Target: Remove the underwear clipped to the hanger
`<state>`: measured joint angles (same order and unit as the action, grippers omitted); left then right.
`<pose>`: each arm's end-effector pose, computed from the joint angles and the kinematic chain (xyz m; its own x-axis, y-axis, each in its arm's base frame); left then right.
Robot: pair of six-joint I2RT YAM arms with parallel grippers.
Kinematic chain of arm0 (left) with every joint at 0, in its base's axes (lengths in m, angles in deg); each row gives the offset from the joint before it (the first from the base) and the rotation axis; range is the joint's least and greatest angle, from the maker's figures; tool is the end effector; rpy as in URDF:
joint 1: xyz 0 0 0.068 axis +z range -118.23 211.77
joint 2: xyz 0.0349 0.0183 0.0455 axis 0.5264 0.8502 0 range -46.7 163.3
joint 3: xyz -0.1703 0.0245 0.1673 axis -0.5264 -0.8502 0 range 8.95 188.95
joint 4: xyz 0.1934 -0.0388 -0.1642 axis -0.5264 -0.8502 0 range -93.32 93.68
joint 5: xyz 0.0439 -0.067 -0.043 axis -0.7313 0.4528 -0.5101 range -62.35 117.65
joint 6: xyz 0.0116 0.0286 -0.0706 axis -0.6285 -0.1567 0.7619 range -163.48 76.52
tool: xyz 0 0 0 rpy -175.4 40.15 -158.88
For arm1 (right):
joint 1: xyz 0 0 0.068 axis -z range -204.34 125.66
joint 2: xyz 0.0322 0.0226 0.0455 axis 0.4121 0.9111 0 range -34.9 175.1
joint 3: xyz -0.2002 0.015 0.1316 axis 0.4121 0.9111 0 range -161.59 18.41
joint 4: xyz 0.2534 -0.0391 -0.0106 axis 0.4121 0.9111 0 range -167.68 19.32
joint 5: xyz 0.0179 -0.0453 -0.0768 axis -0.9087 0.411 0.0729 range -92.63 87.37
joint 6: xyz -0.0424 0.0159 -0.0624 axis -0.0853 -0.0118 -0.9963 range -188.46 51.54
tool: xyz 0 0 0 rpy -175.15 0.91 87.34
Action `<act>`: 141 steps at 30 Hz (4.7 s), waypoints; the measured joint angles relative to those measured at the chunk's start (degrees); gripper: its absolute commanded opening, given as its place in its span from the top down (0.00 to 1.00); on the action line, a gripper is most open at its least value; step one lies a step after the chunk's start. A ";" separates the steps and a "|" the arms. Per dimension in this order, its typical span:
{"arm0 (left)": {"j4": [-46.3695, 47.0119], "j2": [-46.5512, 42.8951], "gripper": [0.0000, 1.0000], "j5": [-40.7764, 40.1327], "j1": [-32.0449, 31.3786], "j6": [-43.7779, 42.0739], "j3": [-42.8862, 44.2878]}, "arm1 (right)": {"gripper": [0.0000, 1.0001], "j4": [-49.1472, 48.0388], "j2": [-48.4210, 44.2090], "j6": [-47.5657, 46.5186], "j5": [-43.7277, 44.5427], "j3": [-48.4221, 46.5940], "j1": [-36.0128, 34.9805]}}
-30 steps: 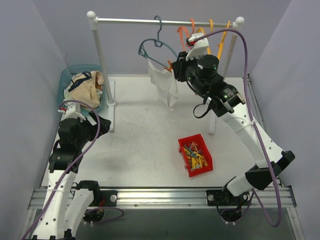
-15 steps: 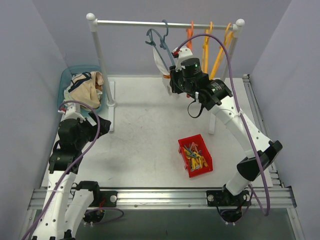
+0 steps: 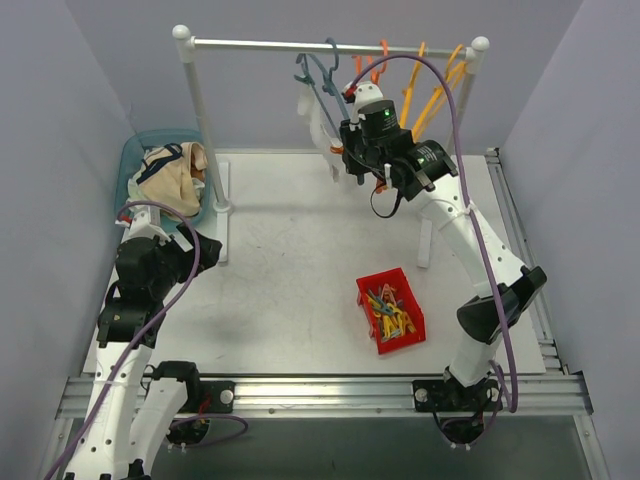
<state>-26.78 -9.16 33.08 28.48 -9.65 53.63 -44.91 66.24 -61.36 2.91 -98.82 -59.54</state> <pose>0.1955 -0.0174 0.2878 -0.4084 -0.5317 -0.7420 -0.1007 0.8341 -0.5423 0.3402 0.2322 0.4231 -0.2944 -0.0572 -0.9540 -0.4655 0.8804 0.0909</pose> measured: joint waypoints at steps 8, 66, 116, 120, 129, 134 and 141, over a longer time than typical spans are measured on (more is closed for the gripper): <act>-0.02 -0.02 0.06 0.02 0.00 0.02 0.00 | 1.00 0.33 -0.02 0.04 -0.11 -0.90 0.31; 21.62 13.55 0.06 -3.50 -15.61 17.00 -10.19 | 1.00 -27.04 -29.64 19.54 23.19 67.54 -37.66; 28.37 28.50 0.98 -15.96 -20.96 18.47 0.48 | 1.00 -24.85 -22.60 24.65 32.57 66.20 -44.19; 25.09 22.16 0.84 -15.96 -20.96 17.57 0.35 | 1.00 -24.20 -22.56 25.53 32.57 66.20 -42.56; 22.01 18.40 0.11 -13.60 -21.09 16.68 -7.13 | 1.00 -24.26 -22.73 24.50 30.32 66.20 -40.13; 20.98 17.88 0.10 -9.86 -23.69 18.71 -7.96 | 1.00 -24.33 -22.71 24.15 29.46 66.20 -38.93; 21.81 17.00 0.10 -6.67 -35.04 24.17 -7.91 | 1.00 -26.08 -22.49 22.73 27.52 66.20 -36.41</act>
<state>-4.96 7.84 26.42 -6.56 14.52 45.72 -70.99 43.75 -38.63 30.43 -32.62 -95.95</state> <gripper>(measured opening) 0.901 0.119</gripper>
